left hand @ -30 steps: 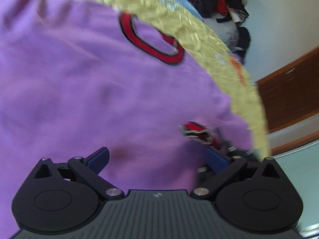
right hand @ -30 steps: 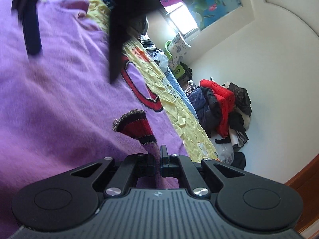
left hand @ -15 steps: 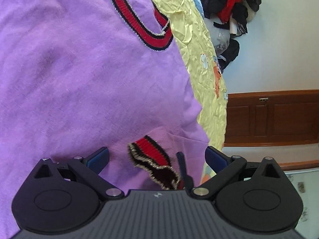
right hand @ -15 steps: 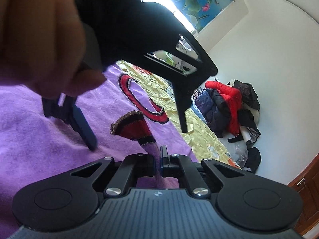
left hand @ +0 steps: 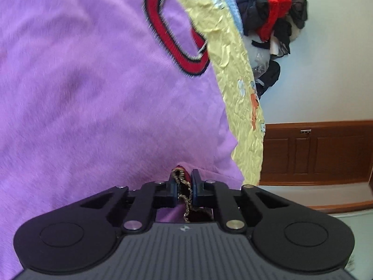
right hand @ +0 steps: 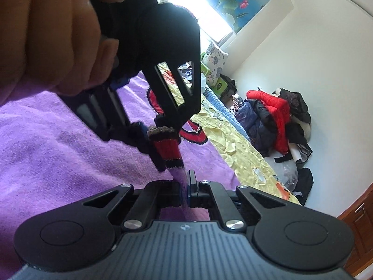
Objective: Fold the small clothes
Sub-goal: 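Grasp the cuff with the left tool while the right tool holds it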
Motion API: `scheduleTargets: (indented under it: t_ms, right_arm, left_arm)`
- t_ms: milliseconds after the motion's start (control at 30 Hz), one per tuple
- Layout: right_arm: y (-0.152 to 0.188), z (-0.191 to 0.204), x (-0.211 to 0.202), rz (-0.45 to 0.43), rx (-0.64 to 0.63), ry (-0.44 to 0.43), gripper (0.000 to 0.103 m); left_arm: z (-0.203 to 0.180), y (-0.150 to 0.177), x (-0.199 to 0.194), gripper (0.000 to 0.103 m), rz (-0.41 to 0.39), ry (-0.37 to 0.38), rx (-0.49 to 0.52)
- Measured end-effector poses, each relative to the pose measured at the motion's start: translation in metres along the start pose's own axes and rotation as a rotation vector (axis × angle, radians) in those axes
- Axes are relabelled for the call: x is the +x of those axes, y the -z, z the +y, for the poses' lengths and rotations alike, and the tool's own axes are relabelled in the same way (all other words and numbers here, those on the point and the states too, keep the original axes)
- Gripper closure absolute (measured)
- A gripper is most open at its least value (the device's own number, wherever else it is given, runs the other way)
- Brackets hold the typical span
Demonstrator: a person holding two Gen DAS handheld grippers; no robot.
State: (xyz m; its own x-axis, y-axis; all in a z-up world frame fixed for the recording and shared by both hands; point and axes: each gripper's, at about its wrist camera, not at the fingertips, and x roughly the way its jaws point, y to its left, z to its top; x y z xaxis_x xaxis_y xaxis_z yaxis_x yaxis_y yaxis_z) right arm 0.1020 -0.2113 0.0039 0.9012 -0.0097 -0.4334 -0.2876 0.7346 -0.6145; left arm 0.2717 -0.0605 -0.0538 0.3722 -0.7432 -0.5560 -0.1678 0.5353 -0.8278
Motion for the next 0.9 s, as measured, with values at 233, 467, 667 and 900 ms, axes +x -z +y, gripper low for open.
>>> scheduleTargets:
  t_ms: [233,467,667,900]
  right_arm:
    - [-0.012,0.008,0.000,-0.014,-0.025,-0.013,0.096]
    - [-0.037,0.013,0.006,-0.047,-0.033,-0.029,0.096]
    - [-0.064,0.015,0.016,-0.087,-0.024,-0.055,0.096]
    - [-0.098,0.030,0.026,-0.132,-0.003,-0.091,0.096]
  left_arm:
    - [-0.025,0.001,-0.022,0.096,-0.097,-0.051,0.241]
    - [-0.046,-0.007,-0.040,0.096,-0.163,-0.123,0.444]
    - [-0.049,-0.024,-0.063,0.096,-0.213,-0.166,0.528]
    - [-0.043,-0.044,-0.087,0.096,-0.261,-0.261,0.622]
